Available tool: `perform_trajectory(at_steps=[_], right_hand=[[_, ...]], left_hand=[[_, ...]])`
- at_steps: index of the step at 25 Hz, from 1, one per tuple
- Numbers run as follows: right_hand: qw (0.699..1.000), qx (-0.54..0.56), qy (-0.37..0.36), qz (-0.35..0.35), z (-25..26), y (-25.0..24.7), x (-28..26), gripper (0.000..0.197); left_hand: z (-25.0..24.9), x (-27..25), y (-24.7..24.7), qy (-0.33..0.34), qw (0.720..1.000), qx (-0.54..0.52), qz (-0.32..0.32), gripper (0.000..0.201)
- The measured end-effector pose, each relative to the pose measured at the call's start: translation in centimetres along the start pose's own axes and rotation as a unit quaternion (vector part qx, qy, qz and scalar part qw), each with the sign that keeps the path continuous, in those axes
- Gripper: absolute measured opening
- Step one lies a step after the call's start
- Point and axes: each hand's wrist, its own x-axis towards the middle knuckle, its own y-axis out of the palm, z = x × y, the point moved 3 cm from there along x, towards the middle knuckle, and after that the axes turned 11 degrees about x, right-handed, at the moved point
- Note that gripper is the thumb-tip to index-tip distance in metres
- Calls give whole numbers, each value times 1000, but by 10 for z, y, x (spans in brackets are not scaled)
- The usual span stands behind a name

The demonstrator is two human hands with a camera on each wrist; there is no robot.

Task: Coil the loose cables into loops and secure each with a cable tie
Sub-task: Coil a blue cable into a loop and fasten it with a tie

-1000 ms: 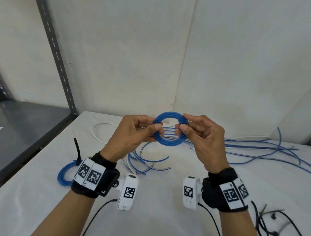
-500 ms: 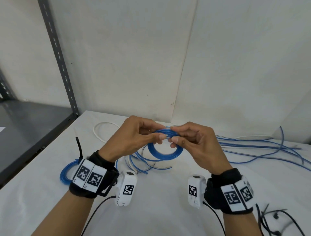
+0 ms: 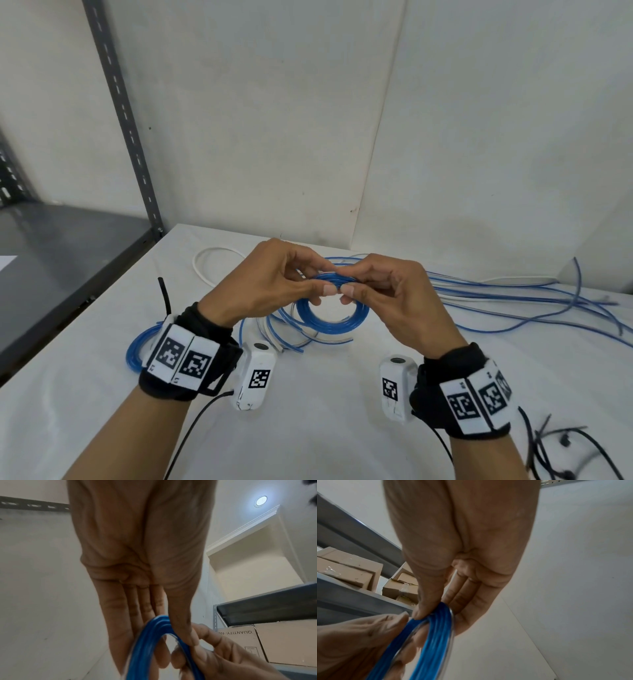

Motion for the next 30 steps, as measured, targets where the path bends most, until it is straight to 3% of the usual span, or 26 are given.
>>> perform_trajectory(at_steps=[7,12,16,18,20,22,30], right_hand=[[1000,0,-1,0,0,7,1,24],[994,-103,-47,8,6,13,0,34],[998,-58,-31,-17,12,7,-1,37],[996,-69,-22,-47,11,-1,-5,32],[996,-64,-12,-61,12,-6,-12,31],[996,-66,-1,-53,16,-11,-22,31],[996,-71,42,-15,39,-34,-58,25]], left_hand=[[-2,1,0,3,1000,4,-2,7],[12,4,-5,-7,999,-43,-4,9],[9,1,3,-16,996,-88,1,14],[4,5,18,-49,983,-171,52,31],[2,8,33,-110,951,-268,104,45],[-3,11,45,-137,942,-278,129,47],[-24,2,76,-97,933,-292,188,40]])
